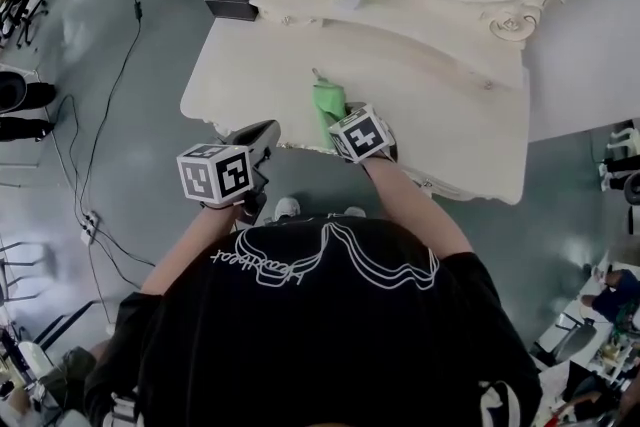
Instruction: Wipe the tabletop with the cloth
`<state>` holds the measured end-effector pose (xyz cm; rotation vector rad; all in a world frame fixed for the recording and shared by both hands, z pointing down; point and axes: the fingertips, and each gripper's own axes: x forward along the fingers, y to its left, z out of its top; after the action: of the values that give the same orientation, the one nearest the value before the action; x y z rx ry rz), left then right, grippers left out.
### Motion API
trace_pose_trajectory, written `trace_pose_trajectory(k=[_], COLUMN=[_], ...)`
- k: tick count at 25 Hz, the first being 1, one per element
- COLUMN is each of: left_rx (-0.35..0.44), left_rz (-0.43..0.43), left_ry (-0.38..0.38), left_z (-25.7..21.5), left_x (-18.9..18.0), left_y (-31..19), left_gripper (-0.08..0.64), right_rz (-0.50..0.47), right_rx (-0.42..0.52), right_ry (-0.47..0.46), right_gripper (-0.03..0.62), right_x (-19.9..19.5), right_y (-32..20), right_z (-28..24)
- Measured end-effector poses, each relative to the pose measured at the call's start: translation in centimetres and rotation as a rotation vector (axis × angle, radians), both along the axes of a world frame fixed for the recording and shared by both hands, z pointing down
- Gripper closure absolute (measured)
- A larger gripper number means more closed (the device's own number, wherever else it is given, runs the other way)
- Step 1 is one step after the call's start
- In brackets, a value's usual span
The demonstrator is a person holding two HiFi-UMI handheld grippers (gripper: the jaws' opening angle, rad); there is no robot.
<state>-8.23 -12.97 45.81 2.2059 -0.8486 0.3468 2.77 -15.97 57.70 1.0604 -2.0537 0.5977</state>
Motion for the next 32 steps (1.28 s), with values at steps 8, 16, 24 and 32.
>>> trace_pose_trajectory(k=[8, 16, 24, 32], left_rx=[-0.008, -0.016, -0.027, -0.025], left_rz=[0.014, 0.039, 0.069, 0.089], left_ry=[-0.007, -0.015, -0.02, -0.017], left_z=[0.1, 0.2, 0.6, 0.7], left_x=[2.9, 5.5, 8.8, 12.2], left_y=[0.9, 1.3, 2.6, 3.7], left_gripper=[0.557, 0.557, 0.557, 0.557], right_rz=[0.009, 0.049, 0.071, 0.094], right_rx=[-0.007, -0.009, -0.004, -0.002], right_ry=[-0.008, -0.025, -0.022, -0.032], right_gripper=[0.535, 0.535, 0.535, 0.535], right_x=[2.7, 5.8, 9.0, 12.2], right_y=[1.0, 2.0, 3.4, 4.9], right_z=[0.0, -0.1, -0.1, -0.2])
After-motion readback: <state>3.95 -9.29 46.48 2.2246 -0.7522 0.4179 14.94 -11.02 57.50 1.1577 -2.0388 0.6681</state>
